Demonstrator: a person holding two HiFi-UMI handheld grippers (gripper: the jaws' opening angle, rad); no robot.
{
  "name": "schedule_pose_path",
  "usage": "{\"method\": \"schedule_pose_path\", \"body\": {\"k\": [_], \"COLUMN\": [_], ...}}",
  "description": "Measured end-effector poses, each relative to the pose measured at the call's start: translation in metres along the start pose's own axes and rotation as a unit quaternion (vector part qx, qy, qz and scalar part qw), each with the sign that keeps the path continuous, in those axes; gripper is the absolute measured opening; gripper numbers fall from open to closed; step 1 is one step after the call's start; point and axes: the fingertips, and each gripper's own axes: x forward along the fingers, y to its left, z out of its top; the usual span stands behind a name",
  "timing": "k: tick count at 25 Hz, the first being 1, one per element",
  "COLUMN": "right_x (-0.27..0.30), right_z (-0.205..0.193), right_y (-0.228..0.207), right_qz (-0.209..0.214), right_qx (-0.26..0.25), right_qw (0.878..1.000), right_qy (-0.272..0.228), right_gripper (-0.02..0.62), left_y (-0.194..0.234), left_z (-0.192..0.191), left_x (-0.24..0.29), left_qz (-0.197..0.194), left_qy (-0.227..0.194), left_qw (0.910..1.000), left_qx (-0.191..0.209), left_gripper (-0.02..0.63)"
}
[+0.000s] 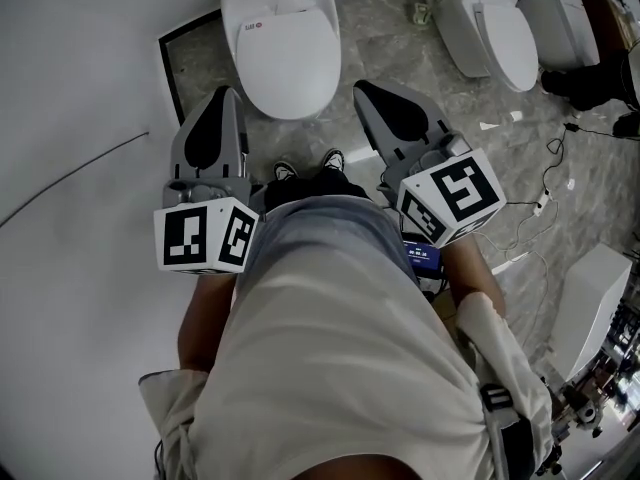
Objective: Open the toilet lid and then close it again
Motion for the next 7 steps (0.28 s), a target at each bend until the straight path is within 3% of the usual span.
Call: {"method": "schedule_pose_path", "body": {"k": [7], "right_x": [0.009], "right_z": [0.005], "right_y": [0.012], "right_qz": [-0.001], "right_qx": [-0.014], "right_qw": [1.0], "right_qy": [-0.006], "right_gripper": [0.009], "left_y": [0.012], "left_z": [-0.004], "left_x": [-0.002], "left_qz": [-0.012], "left_qy": [-0.004], "left_qw": [0.9999], "left_qx": [-0.005], "left_gripper": [0.006]}}
